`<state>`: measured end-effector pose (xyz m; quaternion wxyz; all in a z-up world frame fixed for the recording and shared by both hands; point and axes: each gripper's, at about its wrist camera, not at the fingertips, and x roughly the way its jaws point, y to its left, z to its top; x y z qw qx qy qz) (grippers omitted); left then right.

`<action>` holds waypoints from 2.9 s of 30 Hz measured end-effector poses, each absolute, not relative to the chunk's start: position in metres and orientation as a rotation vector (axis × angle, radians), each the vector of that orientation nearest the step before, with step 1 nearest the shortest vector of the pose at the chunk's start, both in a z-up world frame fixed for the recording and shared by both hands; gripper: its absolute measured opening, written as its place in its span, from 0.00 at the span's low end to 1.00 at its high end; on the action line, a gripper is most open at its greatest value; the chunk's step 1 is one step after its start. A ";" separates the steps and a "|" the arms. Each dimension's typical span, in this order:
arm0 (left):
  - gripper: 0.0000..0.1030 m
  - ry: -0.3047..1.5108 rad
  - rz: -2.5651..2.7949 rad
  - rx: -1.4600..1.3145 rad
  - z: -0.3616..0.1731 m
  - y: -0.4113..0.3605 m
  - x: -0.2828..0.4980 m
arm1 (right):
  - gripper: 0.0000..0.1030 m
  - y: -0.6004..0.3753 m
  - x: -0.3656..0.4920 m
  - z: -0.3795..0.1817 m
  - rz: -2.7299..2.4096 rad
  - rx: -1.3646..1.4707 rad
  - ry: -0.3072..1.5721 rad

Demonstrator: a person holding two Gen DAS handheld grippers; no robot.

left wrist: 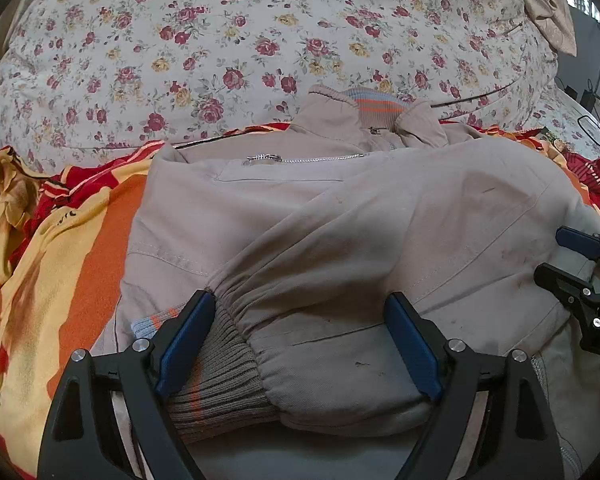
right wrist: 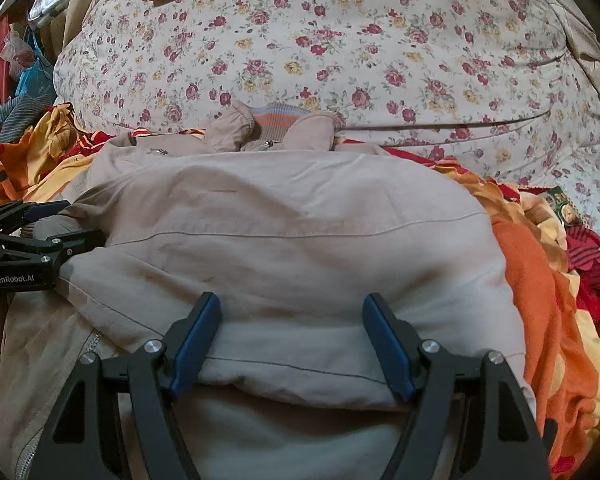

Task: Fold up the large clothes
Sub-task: 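Press both grippers onto the jacket body over the folded sleeves, then move both grippers to the ribbed jacket hem and grasp it, then lift the held hem with both grippers and fold it toward the collar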

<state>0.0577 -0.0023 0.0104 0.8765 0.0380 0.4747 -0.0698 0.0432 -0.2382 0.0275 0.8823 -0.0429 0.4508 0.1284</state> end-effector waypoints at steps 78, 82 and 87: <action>0.06 0.945 -0.440 -0.190 0.070 0.064 -0.238 | 0.11 -0.332 -0.230 0.045 0.474 0.224 1.294; 0.07 0.972 -0.427 -0.160 0.065 0.058 -0.231 | 0.10 -0.353 -0.239 0.058 0.464 0.262 1.263; 0.04 0.959 -0.421 -0.123 0.070 0.053 -0.237 | 0.09 -0.361 -0.246 0.081 0.494 0.274 1.187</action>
